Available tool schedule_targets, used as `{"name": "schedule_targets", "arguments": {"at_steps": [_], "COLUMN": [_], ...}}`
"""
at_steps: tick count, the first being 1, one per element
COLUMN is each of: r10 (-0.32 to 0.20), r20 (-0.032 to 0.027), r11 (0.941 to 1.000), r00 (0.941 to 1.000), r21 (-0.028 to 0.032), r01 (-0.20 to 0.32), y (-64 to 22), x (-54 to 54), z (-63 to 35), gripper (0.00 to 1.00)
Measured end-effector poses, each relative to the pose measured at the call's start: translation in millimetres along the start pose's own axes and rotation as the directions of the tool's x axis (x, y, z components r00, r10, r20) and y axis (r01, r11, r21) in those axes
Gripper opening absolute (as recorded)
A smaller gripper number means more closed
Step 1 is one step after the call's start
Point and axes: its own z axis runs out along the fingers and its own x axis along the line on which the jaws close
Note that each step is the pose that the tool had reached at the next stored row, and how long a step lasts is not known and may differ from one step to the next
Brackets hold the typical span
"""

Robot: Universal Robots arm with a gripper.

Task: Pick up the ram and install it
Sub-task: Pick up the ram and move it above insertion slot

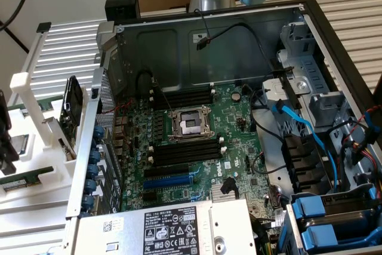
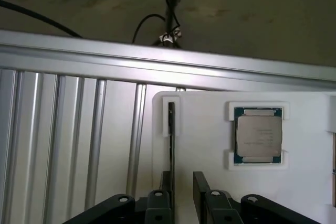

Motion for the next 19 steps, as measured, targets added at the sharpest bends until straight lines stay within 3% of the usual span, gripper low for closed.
{"name": "schedule_targets", "arguments": {"at_steps": [19], "r10": [-0.011], "r20": [0.0005], "r11": [0.9999], "r00": [0.9999], "r21": [-0.0045], "r01": [0.011], "y": [-15.1], "x": [5.6], "z": [10.6], "gripper": [0.31]}}
